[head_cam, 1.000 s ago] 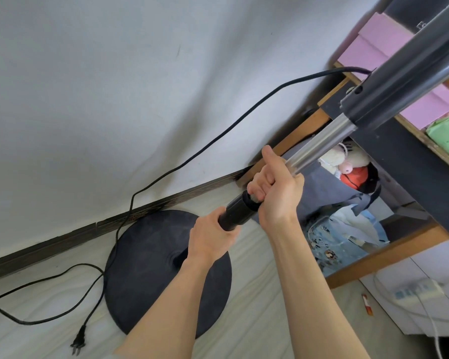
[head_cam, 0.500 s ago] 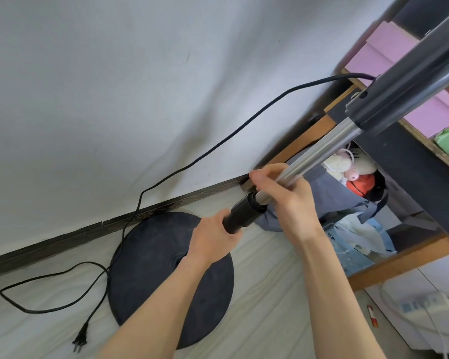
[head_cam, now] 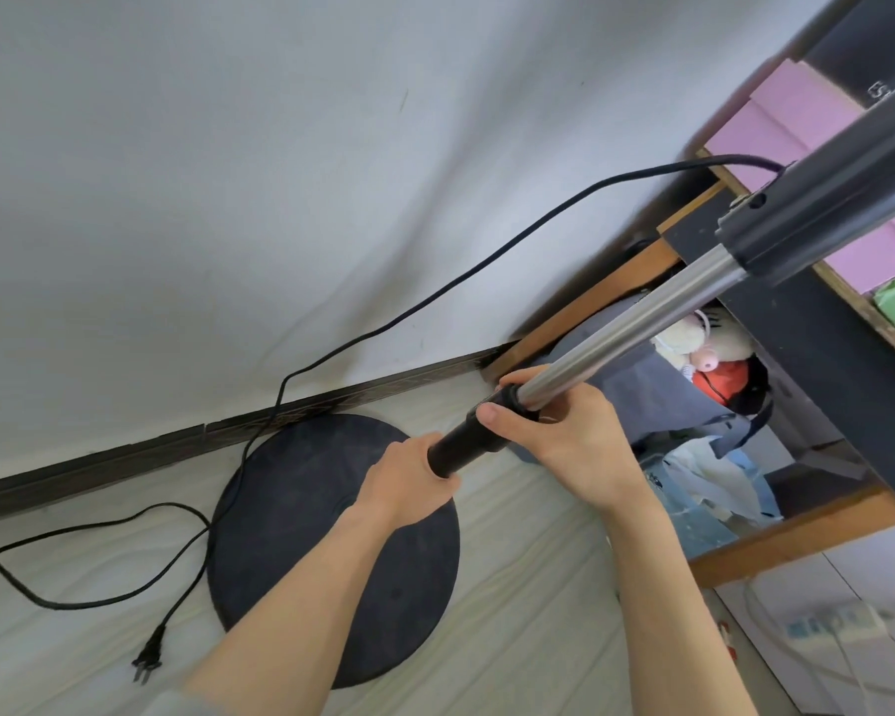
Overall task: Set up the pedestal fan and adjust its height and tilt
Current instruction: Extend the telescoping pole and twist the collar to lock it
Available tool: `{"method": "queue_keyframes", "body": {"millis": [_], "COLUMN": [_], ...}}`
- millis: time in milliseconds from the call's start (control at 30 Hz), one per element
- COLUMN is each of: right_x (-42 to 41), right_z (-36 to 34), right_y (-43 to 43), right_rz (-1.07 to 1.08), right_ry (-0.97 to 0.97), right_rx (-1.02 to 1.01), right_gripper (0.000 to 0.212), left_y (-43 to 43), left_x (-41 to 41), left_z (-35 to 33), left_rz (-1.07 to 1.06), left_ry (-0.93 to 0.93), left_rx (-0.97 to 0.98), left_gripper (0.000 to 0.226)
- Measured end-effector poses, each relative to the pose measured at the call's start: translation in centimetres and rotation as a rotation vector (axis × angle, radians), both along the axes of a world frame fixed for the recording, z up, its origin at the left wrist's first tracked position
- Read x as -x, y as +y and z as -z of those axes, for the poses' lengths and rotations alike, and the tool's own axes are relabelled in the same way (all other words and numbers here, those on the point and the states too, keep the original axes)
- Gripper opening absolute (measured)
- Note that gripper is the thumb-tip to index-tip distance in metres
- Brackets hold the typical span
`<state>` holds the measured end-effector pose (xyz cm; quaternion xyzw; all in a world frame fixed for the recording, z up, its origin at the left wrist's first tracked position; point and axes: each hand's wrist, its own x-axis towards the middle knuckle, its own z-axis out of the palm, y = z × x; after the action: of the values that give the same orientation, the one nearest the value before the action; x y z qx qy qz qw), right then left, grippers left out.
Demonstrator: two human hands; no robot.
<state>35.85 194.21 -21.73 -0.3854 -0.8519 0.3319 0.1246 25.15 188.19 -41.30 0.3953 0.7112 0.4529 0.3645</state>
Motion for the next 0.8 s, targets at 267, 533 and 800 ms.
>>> {"method": "queue_keyframes", "body": {"millis": [267, 533, 800], "right_x": [-0.2, -1.0, -0.9], "right_z": [-0.6, -0.8, -1.3], "right_y": [0.5, 1.0, 0.9], "right_rz": [0.038, -0.078, -0.062], "right_ry": [-0.109, -0.054, -0.123], "right_rx": [-0.127, 0.035, -0.029], "right_gripper": [0.042, 0.038, 0.055], "left_y": [0.2, 0.3, 0.3], "left_x": [0.0, -0.2, 0.0], "left_z": [0.2, 0.5, 0.6], "left_rz": [-0.014, -0.031, -0.019], "left_ry": [0.009, 0.011, -0.005], "left_rx": [-0.013, -0.03, -0.038], "left_gripper": [0.015, 0.02, 0.021]}}
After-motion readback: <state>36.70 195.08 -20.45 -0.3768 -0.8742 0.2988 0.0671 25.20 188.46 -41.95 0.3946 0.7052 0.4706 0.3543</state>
